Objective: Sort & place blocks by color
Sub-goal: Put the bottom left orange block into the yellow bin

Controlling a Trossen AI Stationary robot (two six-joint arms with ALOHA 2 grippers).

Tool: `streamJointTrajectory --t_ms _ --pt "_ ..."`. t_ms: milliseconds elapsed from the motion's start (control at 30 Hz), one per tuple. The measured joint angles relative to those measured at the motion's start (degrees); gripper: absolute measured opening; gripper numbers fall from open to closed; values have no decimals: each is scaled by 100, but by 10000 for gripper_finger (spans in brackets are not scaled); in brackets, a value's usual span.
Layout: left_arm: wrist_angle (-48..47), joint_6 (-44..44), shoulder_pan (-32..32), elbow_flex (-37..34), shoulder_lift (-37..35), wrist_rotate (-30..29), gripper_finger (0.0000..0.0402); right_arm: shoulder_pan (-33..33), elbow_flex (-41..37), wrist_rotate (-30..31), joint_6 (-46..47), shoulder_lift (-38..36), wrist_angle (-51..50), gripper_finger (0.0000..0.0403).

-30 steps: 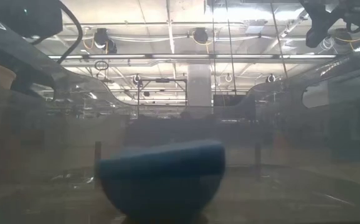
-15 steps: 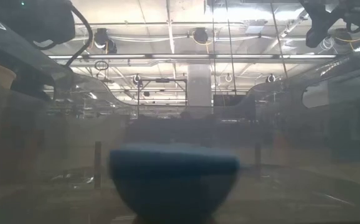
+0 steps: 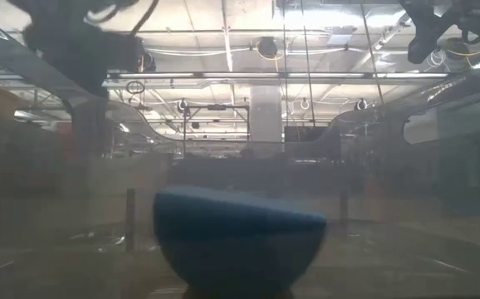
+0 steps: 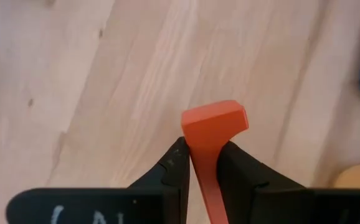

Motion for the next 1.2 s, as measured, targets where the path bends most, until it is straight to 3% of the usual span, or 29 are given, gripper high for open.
streamJointTrajectory --t_ms 267,467,833,1000,1200 --pt "-23 -348 -742 768 0 -45 63 0 -1 0 0 -1 0 242" --pt "-16 -1226 -1785 1097 -15 -100 63 2 -1 -2 -2 0 0 242" --pt "31 -4010 -3983 1112 -9 -1149 65 2 1 0 -2 -2 0 242" --pt "-12 -4855 -4554 969 27 -1528 80 0 -1 0 0 -2 0 242" --pt "-15 -5532 -4883 611 279 -1585 84 2 -1 0 -1 -1 0 242"
